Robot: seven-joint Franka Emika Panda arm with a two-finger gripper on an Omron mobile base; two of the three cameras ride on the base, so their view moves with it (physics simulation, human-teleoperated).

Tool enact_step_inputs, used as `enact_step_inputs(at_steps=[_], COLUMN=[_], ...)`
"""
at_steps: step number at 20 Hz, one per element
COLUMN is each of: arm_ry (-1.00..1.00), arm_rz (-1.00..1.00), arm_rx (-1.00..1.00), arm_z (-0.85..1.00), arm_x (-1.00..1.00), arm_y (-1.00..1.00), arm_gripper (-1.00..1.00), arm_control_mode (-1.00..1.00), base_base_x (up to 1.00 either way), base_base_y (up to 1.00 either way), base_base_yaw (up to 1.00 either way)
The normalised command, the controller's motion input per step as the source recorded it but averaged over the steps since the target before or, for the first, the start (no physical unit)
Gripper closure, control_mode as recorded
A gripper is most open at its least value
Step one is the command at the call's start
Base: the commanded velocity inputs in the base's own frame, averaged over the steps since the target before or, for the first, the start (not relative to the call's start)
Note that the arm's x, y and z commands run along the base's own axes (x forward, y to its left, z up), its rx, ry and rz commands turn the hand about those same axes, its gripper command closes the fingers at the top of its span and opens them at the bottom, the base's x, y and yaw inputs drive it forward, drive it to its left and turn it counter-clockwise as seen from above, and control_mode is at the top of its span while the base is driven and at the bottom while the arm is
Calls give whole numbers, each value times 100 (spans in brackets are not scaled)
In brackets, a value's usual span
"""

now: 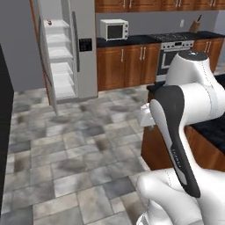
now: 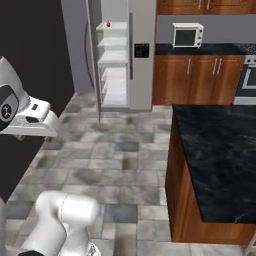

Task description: Take the cupcakes from the fridge and place them on the empty tray on the dining counter.

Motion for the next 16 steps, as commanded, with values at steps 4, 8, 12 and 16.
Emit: enact_step_inputs(at_steps=[4, 8, 12, 16], arm_ry=[0, 0, 0, 0], arm_rz=[0, 0, 0, 0], arm_rx=[0, 0, 0, 0], arm_z=[0, 0, 0, 0], arm_x=[0, 0, 0, 0], arm_y=[0, 0, 0, 0], arm_gripper=[-100, -100, -100, -100], arm_control_mode=[100, 100, 100, 100], base_base_x=[100, 100, 100, 100], base_base_y=[5, 0, 0, 0], base_base_yaw=[-8, -5, -3, -1])
